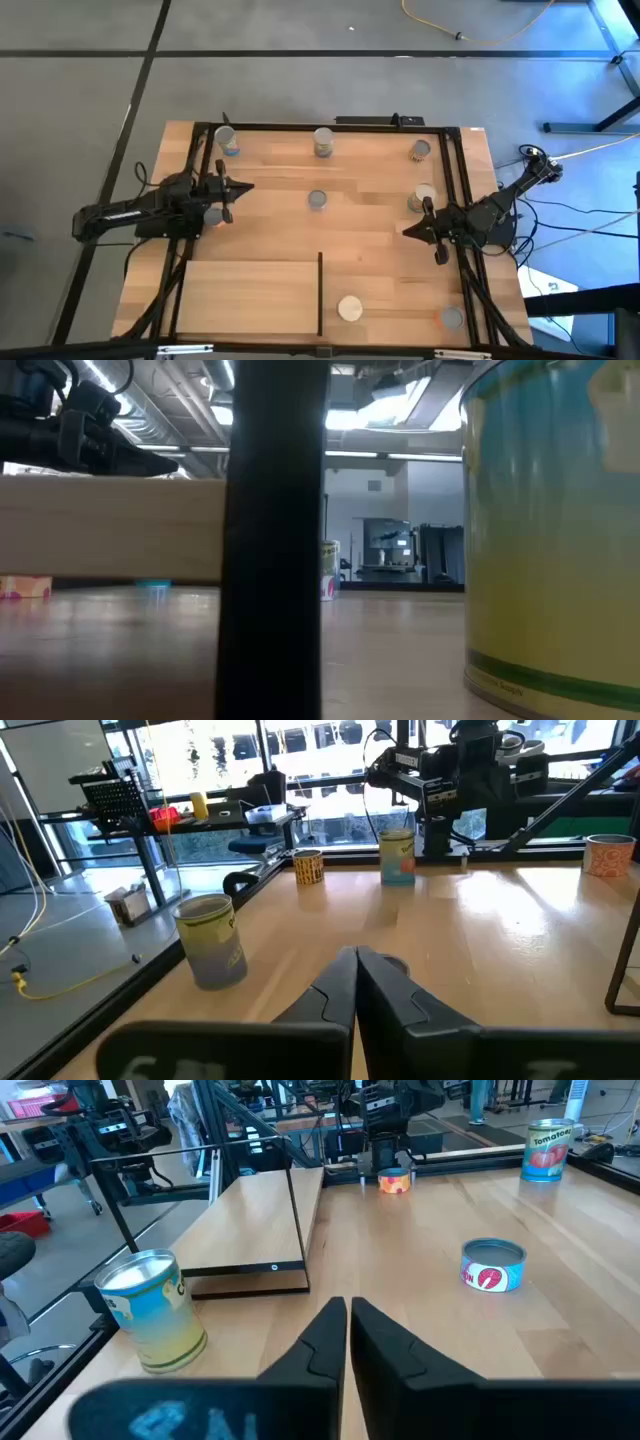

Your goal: Pick and place cans onto a shelf

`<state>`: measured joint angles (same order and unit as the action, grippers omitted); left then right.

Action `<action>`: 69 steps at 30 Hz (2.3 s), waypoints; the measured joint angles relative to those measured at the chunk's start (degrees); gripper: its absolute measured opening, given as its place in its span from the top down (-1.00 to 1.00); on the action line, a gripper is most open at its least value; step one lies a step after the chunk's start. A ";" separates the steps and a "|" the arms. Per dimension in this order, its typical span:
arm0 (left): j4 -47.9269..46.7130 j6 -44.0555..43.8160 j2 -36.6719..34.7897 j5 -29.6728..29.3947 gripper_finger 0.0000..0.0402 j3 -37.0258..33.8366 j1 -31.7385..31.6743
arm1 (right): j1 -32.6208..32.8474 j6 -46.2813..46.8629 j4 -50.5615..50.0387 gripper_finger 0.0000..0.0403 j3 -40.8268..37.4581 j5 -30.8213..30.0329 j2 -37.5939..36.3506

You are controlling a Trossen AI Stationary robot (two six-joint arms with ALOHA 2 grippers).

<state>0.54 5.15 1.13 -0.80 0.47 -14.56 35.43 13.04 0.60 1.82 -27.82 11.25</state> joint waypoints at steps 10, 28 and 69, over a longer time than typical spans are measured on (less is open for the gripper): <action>0.00 0.00 0.00 0.02 1.00 0.00 -0.01 | 0.01 0.00 0.00 0.89 0.01 0.01 0.00; 0.00 0.00 0.00 0.00 1.00 0.00 -0.01 | 0.01 0.00 0.00 0.89 0.01 -0.01 -0.02; 0.00 0.00 0.00 0.00 1.00 0.00 0.00 | -0.01 4.68 2.36 0.89 0.00 -1.08 0.00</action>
<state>0.54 5.15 1.13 -0.80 0.46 -14.56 35.42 17.72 2.96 1.81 -28.90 11.25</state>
